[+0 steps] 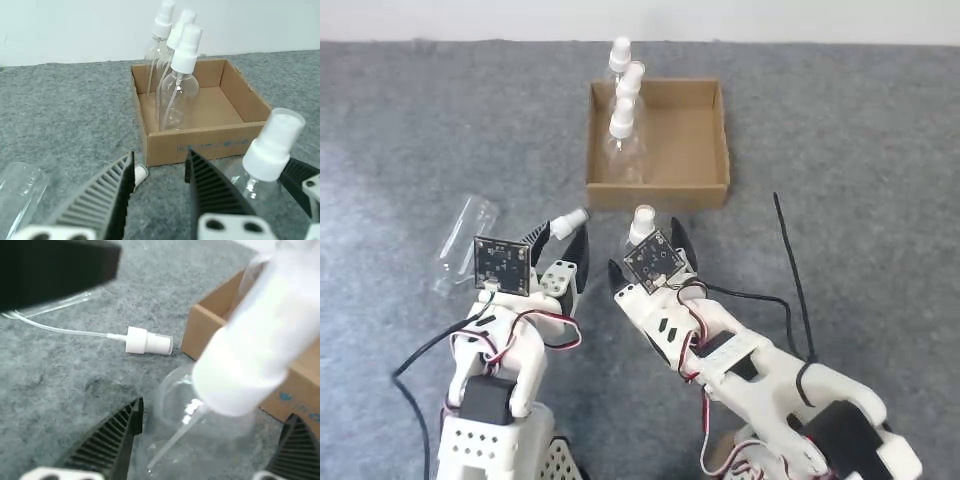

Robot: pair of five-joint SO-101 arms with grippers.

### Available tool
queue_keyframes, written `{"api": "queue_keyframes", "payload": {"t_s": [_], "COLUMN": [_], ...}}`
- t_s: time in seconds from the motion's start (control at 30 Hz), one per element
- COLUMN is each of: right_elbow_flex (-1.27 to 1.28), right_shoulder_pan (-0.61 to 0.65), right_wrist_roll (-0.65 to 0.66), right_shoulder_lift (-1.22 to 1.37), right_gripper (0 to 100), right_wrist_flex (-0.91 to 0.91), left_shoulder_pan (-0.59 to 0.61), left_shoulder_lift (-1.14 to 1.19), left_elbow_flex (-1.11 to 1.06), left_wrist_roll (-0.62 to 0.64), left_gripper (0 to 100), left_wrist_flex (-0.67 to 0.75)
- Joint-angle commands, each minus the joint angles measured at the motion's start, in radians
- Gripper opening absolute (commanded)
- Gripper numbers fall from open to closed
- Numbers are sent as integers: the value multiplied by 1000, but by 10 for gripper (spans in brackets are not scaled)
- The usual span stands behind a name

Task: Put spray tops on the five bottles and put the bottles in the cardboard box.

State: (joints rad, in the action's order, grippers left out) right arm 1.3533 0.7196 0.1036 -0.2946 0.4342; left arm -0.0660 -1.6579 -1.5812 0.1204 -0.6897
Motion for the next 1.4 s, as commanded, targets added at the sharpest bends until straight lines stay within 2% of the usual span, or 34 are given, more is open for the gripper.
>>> {"api": "queue_keyframes", "payload": {"t_s": [0.0,0.67,0.83,0.97,1.37], "right_elbow_flex": [-40,-37,-8,-11,-2], "right_shoulder_pan": [-8,2,1,-1,-5], "right_wrist_roll": [26,75,71,68,68], "right_shoulder_lift": [-65,-71,-156,-174,-177], "right_gripper": [382,383,381,381,381], "right_wrist_flex": [15,22,15,-58,-68], "left_shoulder_pan": [8,8,8,8,8], "left_shoulder_lift": [-12,-12,-12,-12,-12], "left_elbow_flex": [25,27,28,28,28], "left_wrist_roll": [-5,-5,-5,-5,-5], "left_gripper": [159,159,159,160,160], "left_wrist_flex": [29,29,29,31,31]}}
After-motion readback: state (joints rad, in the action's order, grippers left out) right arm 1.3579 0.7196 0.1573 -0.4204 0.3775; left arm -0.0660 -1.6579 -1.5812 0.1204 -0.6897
